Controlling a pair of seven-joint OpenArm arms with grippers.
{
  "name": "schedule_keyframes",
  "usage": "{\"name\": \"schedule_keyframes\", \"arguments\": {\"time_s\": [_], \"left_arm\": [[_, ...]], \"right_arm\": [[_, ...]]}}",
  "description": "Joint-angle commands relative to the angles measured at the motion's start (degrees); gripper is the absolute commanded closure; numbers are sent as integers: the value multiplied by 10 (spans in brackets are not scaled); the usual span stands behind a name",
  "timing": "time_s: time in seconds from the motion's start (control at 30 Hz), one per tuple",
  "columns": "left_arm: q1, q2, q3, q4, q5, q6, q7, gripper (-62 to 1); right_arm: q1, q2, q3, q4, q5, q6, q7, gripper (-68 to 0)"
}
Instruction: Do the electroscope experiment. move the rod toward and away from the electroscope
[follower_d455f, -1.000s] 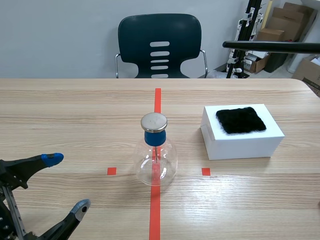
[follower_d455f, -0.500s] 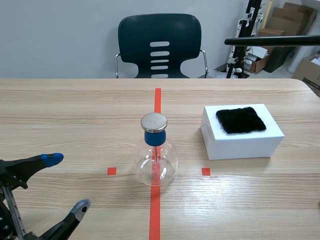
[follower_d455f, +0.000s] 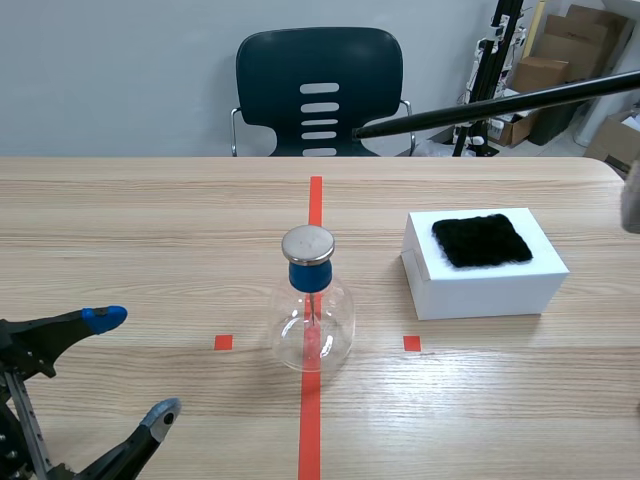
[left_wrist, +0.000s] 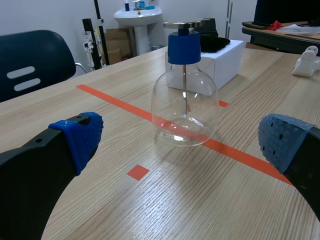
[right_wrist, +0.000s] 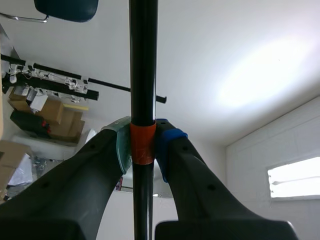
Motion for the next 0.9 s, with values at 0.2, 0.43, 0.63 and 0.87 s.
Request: {"name": "schedule_keyframes", "arguments": {"time_s": [0.2,0.43,0.63,0.87], "left_arm": [[0,0,0,7,-4,0,-10,-623],[0,0,0,7,-4,0,-9,-623],[0,0,0,7,-3,0,-8,-623],[0,0,0,7,-3,0,-8,-623]], "right_arm": [[60,9,-77,3,-66,26,-36,-4],[73,9,-116,3,-108,54,-51,-4],[73,4,-125,3,-132,55,-56,-4],[73,4,-126,3,-143,56,-64,-4]]}}
